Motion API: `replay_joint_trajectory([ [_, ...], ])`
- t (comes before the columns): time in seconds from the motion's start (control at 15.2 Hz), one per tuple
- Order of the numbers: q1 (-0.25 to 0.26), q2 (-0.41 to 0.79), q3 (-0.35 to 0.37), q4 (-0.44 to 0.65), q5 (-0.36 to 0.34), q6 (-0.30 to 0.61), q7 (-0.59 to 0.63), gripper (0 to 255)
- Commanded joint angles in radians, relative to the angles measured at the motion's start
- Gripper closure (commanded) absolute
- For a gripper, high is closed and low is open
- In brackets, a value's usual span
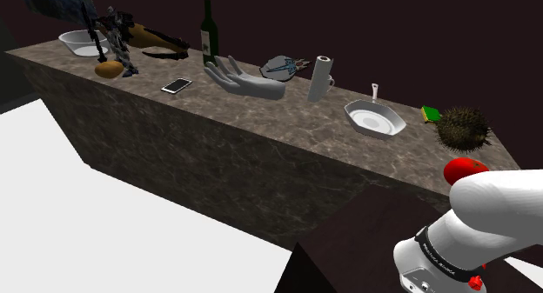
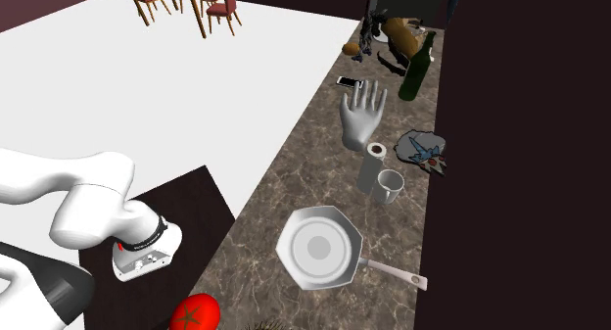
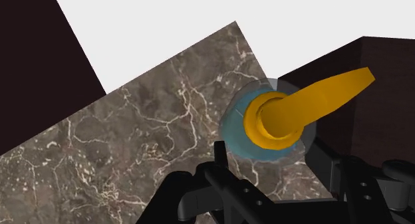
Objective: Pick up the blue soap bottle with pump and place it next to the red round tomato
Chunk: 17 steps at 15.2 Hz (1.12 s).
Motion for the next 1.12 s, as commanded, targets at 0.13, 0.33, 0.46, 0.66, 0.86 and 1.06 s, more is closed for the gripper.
replay_joint_trajectory([
  [0.13, 0.000, 0.000, 0.000, 0.000, 0.000, 0.000, 0.000, 0],
  [0.33, 0.000, 0.000, 0.000, 0.000, 0.000, 0.000, 0.000, 0],
  [0.46, -0.010, -0.013, 0.039, 0.009, 0.026, -0.031, -0.007, 0],
  [0.66, -0.025, -0.042, 0.137, 0.042, 0.095, -0.116, -0.025, 0],
  [0.86, -0.025, -0.043, 0.137, 0.042, 0.095, -0.116, -0.025, 0],
  [1.06, -0.025, -0.043, 0.137, 0.042, 0.095, -0.116, -0.025, 0],
])
